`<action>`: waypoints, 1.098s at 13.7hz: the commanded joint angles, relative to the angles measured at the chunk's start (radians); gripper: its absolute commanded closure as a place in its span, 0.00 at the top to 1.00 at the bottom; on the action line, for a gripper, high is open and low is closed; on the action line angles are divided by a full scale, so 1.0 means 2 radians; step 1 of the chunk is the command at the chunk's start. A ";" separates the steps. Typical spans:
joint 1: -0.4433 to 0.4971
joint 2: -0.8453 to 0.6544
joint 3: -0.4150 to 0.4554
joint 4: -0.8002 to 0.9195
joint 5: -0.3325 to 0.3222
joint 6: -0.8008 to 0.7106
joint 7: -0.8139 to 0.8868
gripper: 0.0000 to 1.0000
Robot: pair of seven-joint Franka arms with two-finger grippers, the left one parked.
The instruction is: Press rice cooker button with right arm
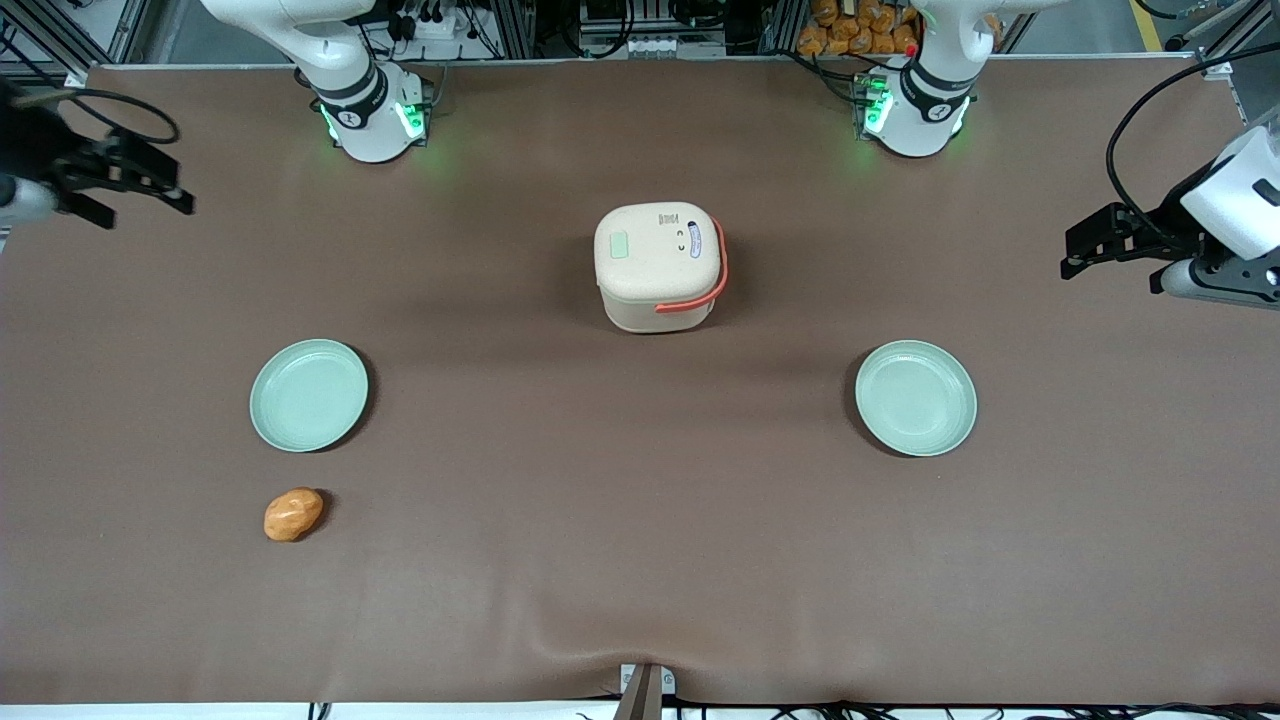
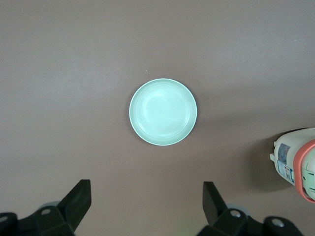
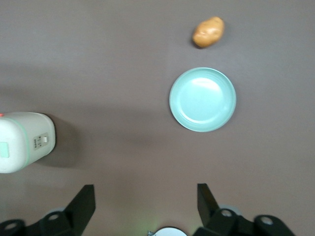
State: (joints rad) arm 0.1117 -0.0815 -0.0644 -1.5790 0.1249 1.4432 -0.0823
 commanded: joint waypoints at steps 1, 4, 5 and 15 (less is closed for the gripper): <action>0.006 0.008 0.058 -0.001 0.007 0.024 0.036 0.59; 0.009 0.018 0.133 -0.001 0.002 0.044 0.128 0.00; 0.012 0.023 0.147 -0.003 0.004 0.056 0.167 0.00; 0.094 0.132 0.209 -0.002 -0.004 0.202 0.294 0.00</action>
State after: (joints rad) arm 0.2810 0.1483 0.3456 -1.5960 0.1291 1.8085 0.4816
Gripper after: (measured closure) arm 0.991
